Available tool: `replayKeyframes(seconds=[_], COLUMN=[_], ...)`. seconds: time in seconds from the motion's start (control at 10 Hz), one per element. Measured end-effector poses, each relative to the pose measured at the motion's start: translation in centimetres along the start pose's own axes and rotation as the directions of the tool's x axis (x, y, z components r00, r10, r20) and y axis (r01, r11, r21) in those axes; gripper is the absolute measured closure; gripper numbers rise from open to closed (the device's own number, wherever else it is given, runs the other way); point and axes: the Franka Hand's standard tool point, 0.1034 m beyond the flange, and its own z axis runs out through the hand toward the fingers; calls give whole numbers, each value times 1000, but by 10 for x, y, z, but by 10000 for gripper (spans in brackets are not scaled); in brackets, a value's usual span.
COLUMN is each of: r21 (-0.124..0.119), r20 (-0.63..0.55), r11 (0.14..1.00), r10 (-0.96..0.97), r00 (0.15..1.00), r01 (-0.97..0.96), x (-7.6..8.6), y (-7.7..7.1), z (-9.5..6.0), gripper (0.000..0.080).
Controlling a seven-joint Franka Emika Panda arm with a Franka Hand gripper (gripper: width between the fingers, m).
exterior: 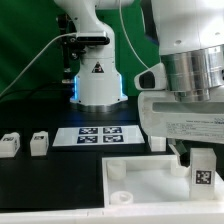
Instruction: Assemble one leg
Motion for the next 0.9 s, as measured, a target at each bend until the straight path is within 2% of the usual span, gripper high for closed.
replayKeyframes(seconds=[0.1,0.2,0.3,0.4,0.6,0.8,0.9], r21=[-1,-31,-68,-92,-93,-92,-89], r20=[-1,4,-8,-9,-4,-7,-14], r11=[997,971,912,842,820,838,882], r10=[-74,-239,-406,-535,-567,-541,-466], r00=[997,971,914,845,824,841,884], r01=[74,239,404,532,564,538,463], x=[1,6,12,13,14,14,13], y=[1,4,3,2,4,3,3], z=[0,-1,-3,-4,-4,-4,-3], gripper=[150,150,150,150,150,409,409])
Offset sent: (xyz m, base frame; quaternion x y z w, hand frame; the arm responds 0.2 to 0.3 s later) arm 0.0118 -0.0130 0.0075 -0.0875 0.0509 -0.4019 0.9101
